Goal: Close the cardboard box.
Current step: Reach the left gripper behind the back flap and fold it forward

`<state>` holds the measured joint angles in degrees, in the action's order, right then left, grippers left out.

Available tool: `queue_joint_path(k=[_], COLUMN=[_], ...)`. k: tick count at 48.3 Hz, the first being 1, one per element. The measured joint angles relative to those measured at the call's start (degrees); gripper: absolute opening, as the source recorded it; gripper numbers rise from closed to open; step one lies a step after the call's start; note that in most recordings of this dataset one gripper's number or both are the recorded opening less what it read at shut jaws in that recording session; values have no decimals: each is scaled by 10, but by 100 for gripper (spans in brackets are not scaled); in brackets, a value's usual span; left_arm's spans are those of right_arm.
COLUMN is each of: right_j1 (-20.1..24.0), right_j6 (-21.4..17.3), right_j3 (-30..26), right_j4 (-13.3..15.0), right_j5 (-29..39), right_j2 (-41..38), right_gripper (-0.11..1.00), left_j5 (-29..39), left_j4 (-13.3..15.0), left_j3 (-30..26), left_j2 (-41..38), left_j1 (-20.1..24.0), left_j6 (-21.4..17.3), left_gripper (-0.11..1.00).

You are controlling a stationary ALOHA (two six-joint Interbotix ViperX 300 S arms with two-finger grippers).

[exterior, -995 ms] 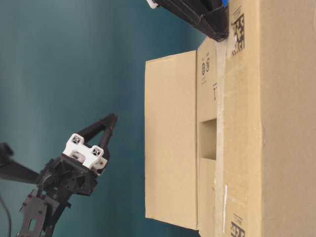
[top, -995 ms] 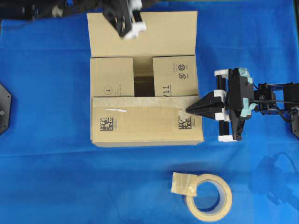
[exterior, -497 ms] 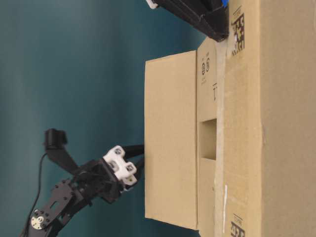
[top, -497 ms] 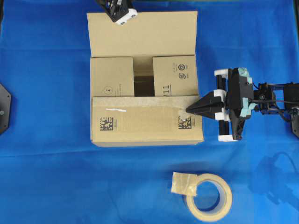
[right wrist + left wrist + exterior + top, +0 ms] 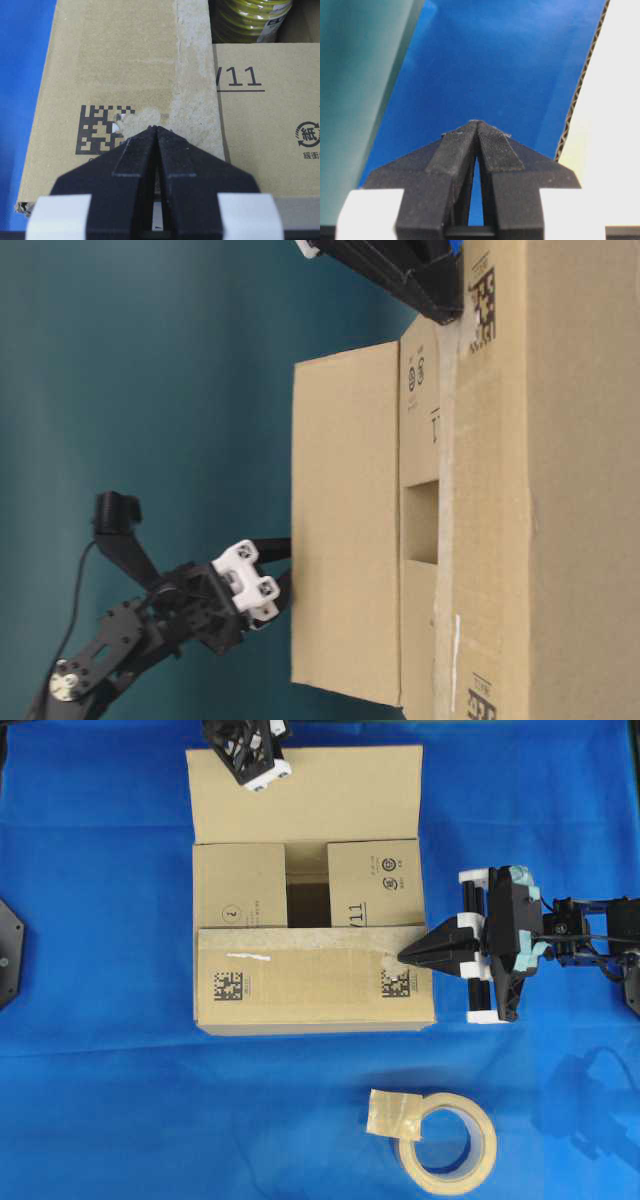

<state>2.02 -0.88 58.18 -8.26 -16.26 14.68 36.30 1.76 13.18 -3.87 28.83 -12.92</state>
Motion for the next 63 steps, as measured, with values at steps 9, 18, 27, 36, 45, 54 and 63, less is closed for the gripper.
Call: queue_joint_path(k=[9,18,27,36,45,54,63], right_j1=[0,0,0,-1,-2,-3,-2], right_j6=[0,0,0,0,0,0,1], right_j3=[0,0,1,0,0,0,0], right_j4=[1,0,0,0,1,1,0], right_j5=[-4,-4,-4,-4,-4,-6,-6], right_j2=[0,-1,0,-1,-1,-1,-1], right_gripper=[0,0,0,0,0,0,0], left_j5=[25,45,47,40,28,2,-51], left_j4=[0,1,1,1,2,2,1], left_j3=[-3,1,24,51,74,101,144], left_j2=[25,51,68,83,96,106,116], left_j1=[-28,-61,-81,-106,-140,-169,-193], left_j6=[6,28,36,49,78,102,133], left_gripper=[0,0,0,0,0,0,0])
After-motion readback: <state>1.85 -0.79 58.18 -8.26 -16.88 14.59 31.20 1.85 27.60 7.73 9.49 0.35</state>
